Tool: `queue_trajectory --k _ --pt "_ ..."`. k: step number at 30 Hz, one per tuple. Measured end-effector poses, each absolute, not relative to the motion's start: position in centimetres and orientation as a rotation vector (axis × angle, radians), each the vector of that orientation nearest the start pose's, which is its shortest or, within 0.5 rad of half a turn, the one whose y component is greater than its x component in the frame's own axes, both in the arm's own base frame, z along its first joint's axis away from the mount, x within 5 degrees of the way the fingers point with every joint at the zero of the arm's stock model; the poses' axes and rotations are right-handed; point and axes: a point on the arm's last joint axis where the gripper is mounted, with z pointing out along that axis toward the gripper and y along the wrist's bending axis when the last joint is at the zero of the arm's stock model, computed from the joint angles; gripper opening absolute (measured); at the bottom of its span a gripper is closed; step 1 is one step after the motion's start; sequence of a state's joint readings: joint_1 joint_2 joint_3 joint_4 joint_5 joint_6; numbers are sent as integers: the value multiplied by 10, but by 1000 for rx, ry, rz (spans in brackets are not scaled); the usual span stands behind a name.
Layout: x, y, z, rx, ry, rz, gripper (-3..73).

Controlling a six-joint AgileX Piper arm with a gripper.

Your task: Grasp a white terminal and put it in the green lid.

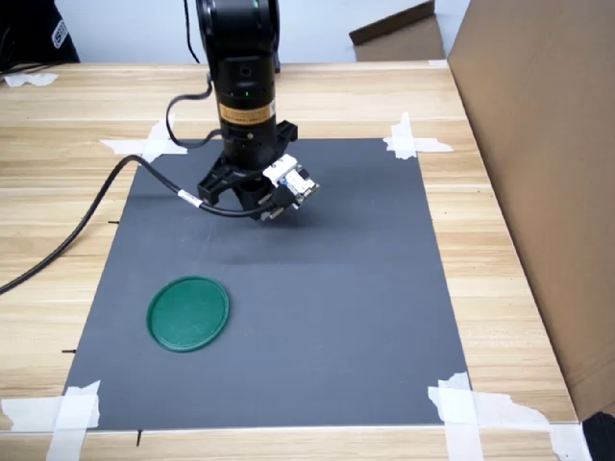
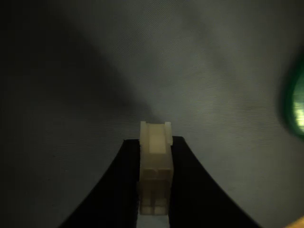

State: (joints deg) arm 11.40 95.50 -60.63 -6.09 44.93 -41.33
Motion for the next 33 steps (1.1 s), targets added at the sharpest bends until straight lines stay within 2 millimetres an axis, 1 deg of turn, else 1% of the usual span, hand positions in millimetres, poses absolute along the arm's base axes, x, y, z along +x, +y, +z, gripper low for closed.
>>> queue_trajectory --k 1,3,5,7,8,9,10,12,15,16,20,21,24,27,31,33 --pt "318 56 218 -1352 2546 -226 92" --pt "332 49 246 -1288 2523 -227 92" --pt "337 44 256 -1257 2513 -220 92" --pt "340 41 261 -1246 2507 -215 92" --pt "343 37 265 -1228 2504 -206 92" --pt "348 29 271 -1203 2500 -195 92" --pt "352 22 272 -1197 2506 -189 92" --pt "362 2 269 -1149 2550 -180 92" --pt "372 -20 253 -1102 2623 -169 92" --pt "379 -27 244 -1093 2653 -180 92" --pt "388 -32 233 -1076 2689 -203 92" --pt "403 -34 222 -999 2728 -207 92" --pt "413 -35 215 -954 2741 -202 92" --pt "420 -36 205 -943 2762 -191 92" --pt "423 -36 190 -952 2791 -174 92" --pt "424 -36 188 -971 2782 -176 92"
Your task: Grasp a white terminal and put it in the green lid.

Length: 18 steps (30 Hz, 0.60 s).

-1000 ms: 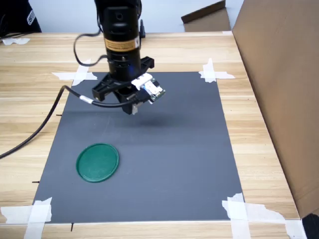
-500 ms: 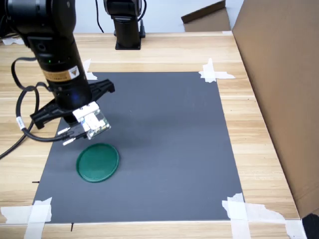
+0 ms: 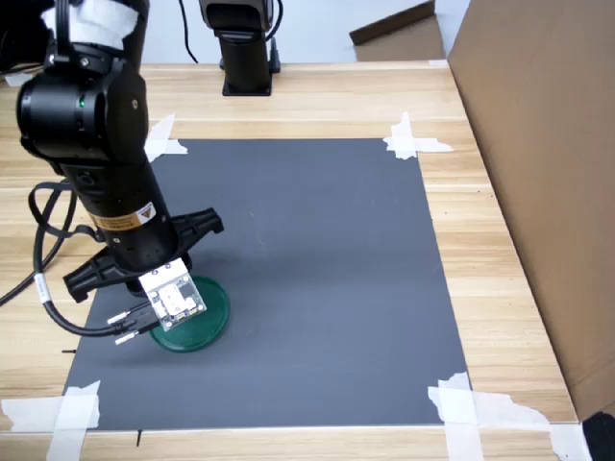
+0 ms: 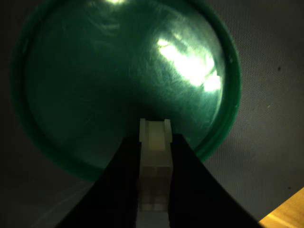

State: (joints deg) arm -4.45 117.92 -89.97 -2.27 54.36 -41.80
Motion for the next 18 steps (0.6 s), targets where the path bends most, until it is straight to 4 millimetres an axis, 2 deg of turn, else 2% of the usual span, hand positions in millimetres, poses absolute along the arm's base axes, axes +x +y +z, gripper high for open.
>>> queue_trajectory --k 6,10,15,16,17,18 --pt "427 -33 188 -1021 2726 -155 92" --pt "427 -31 181 -1058 2745 -101 92" --pt "426 -31 182 -1075 2746 -98 109" --pt "426 -31 182 -1086 2742 -99 134" --pt "426 -31 182 -1100 2740 -94 201" --pt "425 -30 182 -1103 2740 -87 304"
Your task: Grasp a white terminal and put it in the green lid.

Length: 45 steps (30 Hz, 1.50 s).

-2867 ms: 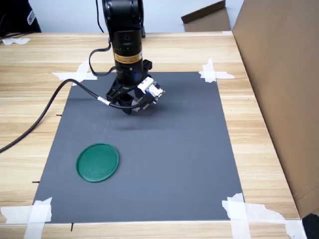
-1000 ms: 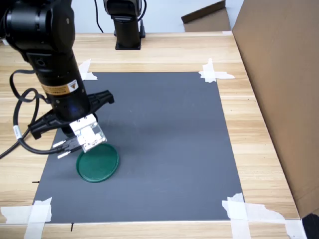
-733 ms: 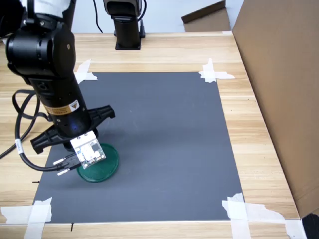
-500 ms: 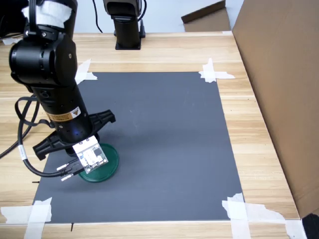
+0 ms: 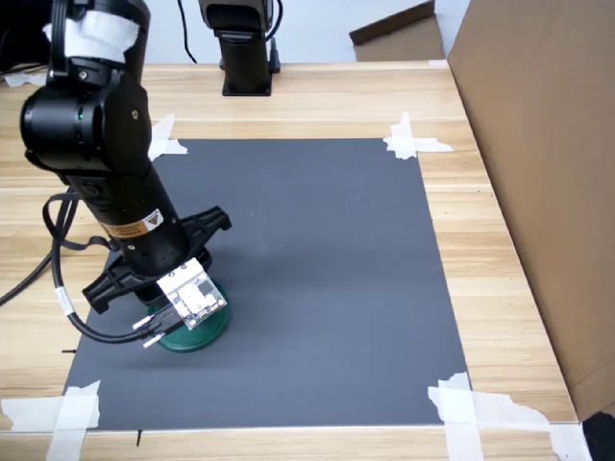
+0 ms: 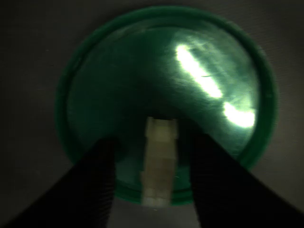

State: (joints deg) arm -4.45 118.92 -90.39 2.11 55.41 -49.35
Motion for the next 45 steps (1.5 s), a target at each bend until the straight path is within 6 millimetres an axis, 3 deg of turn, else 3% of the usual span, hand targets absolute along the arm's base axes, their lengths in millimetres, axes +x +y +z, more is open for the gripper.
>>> queue_trajectory --k 2,5,8,14,16,18,20,22,23,25,26,29,31,36,40,42,45 --pt "426 -30 188 -1091 2719 -102 453" --pt "426 -30 200 -1068 2673 -133 557" --pt "421 -28 229 -1014 2609 -144 605" --pt "394 -24 282 -810 2549 -148 608" --pt "370 -21 302 -692 2511 -132 551" --pt "364 -21 306 -674 2500 -133 521" --pt "327 -18 328 -594 2406 -159 291" --pt "313 -16 333 -562 2375 -155 197" --pt "292 -14 344 -507 2311 -156 63" --pt "273 -13 349 -469 2266 -157 6" --pt "255 -11 352 -442 2226 -163 -14" --pt "236 -10 352 -424 2193 -169 -21" --pt "200 -8 345 -360 2127 -170 -25" --pt "149 -6 322 -118 1987 -91 -24" --pt "130 -5 300 -21 1972 -44 -24" --pt "116 -5 277 4 1997 -40 -24" --pt "110 -5 266 7 2007 -40 -24"
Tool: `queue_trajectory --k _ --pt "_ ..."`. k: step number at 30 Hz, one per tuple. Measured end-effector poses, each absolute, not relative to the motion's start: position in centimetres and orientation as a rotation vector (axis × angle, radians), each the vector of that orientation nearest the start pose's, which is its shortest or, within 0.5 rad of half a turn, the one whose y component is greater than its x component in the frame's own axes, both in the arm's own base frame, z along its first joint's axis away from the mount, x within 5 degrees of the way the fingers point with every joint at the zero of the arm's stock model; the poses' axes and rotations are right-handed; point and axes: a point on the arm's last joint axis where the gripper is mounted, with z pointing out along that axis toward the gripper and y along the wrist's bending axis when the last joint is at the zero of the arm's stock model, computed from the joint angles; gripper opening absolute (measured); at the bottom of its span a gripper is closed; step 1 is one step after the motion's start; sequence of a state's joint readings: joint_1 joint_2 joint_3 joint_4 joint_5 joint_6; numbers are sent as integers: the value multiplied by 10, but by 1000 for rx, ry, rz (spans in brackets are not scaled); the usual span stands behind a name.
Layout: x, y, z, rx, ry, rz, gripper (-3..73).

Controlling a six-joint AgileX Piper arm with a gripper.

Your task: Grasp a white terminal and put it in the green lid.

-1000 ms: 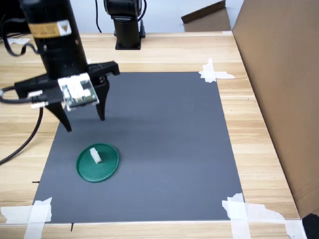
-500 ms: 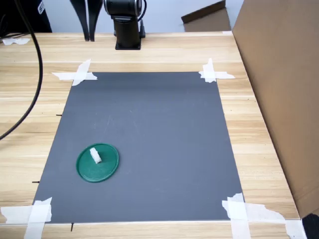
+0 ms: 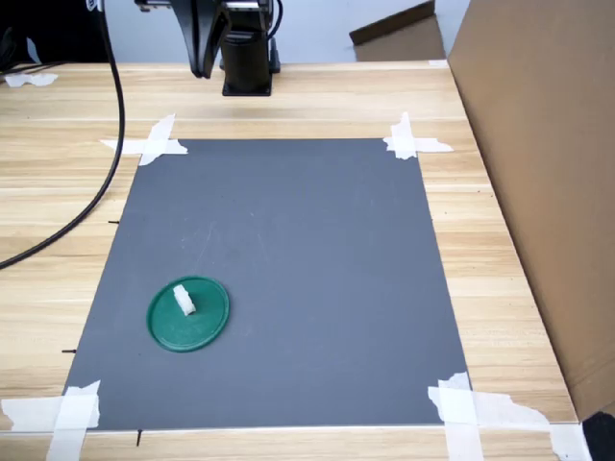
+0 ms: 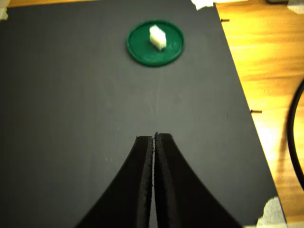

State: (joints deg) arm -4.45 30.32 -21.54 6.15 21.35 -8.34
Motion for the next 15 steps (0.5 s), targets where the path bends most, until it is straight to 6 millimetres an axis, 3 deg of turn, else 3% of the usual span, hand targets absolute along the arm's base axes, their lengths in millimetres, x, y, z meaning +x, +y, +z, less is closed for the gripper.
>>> queue_trajectory --k 3,7,9,15 --pt "87 -4 239 -5 1995 -55 -24" --pt "72 -2 226 -14 1991 -57 -24" --pt "60 -1 225 -19 1960 -57 -24" --pt "50 0 223 -21 1875 -63 -24"
